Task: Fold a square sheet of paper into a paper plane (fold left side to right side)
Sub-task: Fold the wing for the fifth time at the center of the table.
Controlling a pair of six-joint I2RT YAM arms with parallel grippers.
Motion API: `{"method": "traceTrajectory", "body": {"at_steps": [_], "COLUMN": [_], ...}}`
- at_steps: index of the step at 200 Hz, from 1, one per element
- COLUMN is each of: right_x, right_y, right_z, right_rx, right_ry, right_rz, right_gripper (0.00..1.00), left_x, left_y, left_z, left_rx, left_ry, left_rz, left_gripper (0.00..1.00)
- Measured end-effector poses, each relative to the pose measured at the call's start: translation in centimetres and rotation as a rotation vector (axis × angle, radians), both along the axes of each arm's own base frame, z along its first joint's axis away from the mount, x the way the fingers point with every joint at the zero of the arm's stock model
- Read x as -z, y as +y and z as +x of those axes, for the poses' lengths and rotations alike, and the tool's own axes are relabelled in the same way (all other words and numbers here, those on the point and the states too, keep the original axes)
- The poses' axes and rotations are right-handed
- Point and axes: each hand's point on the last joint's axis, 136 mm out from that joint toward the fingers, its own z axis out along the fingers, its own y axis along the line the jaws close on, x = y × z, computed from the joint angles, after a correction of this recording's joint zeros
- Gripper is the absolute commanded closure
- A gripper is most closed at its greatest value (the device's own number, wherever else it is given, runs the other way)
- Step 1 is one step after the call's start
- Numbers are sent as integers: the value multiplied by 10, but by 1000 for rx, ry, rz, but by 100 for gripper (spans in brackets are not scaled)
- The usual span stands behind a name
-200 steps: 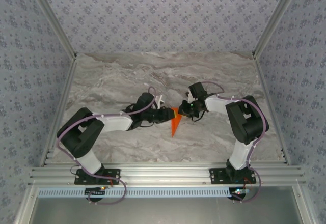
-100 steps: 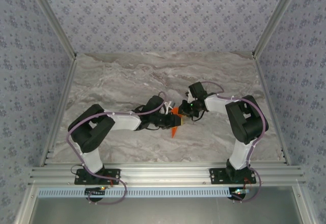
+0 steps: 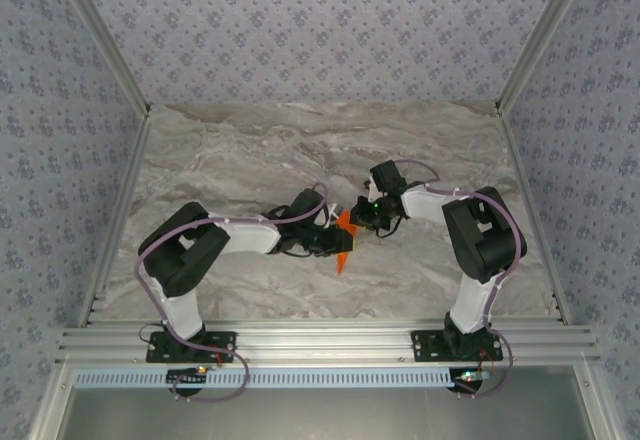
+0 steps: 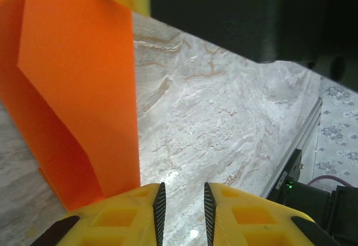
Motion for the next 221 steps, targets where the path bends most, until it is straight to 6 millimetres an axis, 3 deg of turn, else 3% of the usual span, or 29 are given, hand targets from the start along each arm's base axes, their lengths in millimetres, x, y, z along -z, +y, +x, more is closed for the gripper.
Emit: {"method": "traceTrajectory", "body": {"at_steps": [139, 190, 221], "right_x": [0, -2, -8], "right_y": [0, 1, 1], "right_z": [0, 1, 2], "right_rx": [0, -9, -23], "right_ry": [0, -5, -32], "right_rz": [0, 1, 5], "right_gripper": [88, 88, 96], "left_x": [19, 24, 28], "left_y": [7, 11, 13], "left_z": [1, 1, 2], "left_rx": [-11, -26, -37], "left_ry": [3, 1, -3], "left_rz": [62, 92, 113], "left_gripper": [76, 84, 89]}}
